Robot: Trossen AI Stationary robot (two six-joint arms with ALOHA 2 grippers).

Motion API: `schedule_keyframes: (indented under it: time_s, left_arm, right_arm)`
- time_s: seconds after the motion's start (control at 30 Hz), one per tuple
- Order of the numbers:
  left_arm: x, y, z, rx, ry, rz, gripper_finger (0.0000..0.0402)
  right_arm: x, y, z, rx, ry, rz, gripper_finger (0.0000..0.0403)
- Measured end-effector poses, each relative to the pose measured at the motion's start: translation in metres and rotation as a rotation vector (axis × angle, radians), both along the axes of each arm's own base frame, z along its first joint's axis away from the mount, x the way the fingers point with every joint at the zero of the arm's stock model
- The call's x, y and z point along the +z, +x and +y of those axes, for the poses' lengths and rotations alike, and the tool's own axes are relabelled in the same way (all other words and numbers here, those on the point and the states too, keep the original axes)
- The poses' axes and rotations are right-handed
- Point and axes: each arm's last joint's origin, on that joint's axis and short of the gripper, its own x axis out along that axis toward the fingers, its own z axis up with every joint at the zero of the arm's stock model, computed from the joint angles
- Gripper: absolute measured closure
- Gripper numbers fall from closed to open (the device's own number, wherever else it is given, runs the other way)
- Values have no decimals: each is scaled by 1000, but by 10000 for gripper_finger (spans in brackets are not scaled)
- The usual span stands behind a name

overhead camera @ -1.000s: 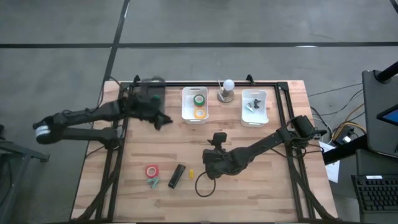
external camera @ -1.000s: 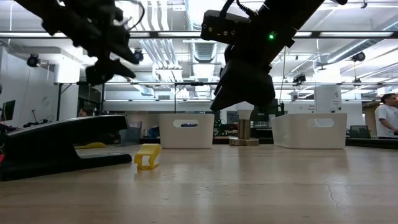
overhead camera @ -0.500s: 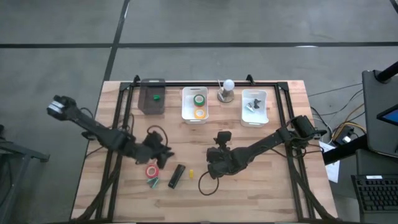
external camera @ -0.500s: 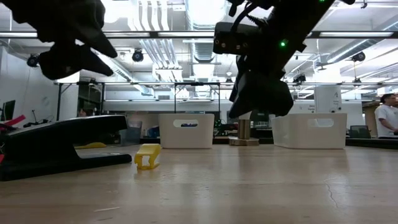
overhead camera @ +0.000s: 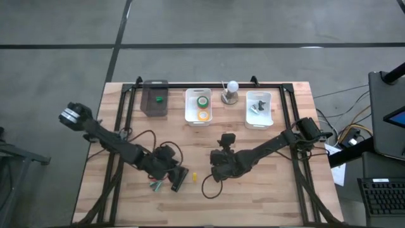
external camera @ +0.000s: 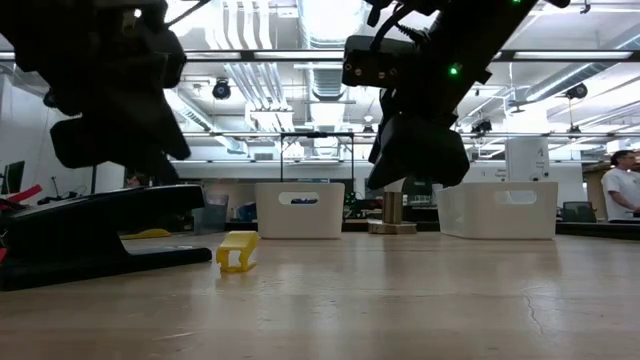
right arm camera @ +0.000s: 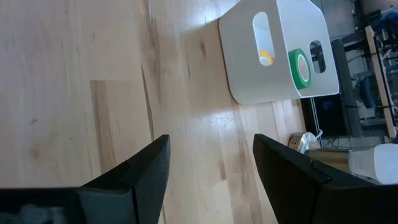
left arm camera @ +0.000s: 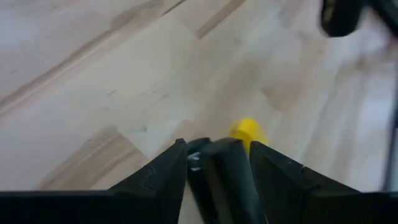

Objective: Pick and place Stapler, Stapler remover, tape
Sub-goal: Put the black stapler into the black bin

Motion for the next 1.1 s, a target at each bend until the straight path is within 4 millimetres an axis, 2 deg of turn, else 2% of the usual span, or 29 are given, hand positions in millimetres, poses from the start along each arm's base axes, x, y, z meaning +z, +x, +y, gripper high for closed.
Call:
schedule_keyframes:
  time_s: [0.33, 0.57, 0.73, 0.9, 1.1]
  left_arm:
    - [-7, 21, -14, -41, 3, 66, 144]
    - [-25, 28, -17, -63, 3, 143, 139]
    - [-28, 30, -14, -55, -7, 164, 140]
    - [-29, 30, -13, -66, -9, 178, 160]
    - [-26, 29, -12, -91, 2, 181, 233]
  right_arm:
    - [0, 0, 0, -1, 2, -4, 177]
    - [0, 0, 0, -4, 5, -7, 177]
    - [0, 1, 0, -4, 6, -10, 177]
    - [0, 1, 0, -4, 6, -10, 177]
    - [0, 1, 0, -4, 8, -11, 177]
